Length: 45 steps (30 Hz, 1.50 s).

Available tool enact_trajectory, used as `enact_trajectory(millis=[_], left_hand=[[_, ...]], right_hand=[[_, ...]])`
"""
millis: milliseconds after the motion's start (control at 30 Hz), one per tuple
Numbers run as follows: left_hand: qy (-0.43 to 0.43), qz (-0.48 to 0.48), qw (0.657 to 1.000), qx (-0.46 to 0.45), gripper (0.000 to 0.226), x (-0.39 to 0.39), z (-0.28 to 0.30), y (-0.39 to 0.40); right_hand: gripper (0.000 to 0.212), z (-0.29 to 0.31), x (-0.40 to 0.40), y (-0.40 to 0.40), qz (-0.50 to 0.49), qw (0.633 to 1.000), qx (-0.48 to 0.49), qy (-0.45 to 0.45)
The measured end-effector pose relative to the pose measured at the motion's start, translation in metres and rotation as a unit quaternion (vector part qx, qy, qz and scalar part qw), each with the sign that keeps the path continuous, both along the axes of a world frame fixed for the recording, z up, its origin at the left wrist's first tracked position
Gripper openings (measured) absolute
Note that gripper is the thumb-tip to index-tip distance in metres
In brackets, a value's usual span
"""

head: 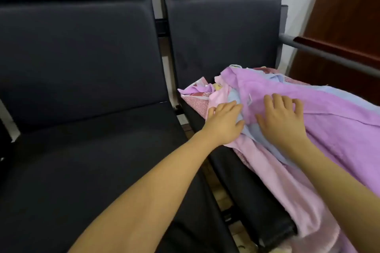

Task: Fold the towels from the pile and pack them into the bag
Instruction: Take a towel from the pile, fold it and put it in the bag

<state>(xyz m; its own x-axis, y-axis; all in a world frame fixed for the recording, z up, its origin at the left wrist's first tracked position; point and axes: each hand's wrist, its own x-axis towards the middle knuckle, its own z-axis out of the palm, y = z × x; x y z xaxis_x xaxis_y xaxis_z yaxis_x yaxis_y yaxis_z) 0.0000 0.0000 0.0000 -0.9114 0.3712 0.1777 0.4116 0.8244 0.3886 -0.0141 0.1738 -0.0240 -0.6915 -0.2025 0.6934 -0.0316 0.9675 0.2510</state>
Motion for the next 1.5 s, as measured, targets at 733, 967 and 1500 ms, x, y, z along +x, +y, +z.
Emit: enact_trajectory(millis=[733, 967, 1500], left_hand=[[-0.049, 0.016, 0.953, 0.300, 0.020, 0.078, 0.013, 0.007], [-0.057, 0.076, 0.882, 0.462, 0.018, 0.152, 0.044, -0.057], [0.191, 0.322, 0.925, 0.068, 0.018, 0.234, 0.057, -0.218]], right_hand=[[0.019, 0.040, 0.088, -0.018, 0.293, 0.939, -0.152, 0.101], [0.047, 0.031, 0.136, -0.054, 0.297, 0.915, -0.243, -0.123], [0.033, 0.016, 0.213, -0.194, 0.396, 0.883, -0.135, -0.214]])
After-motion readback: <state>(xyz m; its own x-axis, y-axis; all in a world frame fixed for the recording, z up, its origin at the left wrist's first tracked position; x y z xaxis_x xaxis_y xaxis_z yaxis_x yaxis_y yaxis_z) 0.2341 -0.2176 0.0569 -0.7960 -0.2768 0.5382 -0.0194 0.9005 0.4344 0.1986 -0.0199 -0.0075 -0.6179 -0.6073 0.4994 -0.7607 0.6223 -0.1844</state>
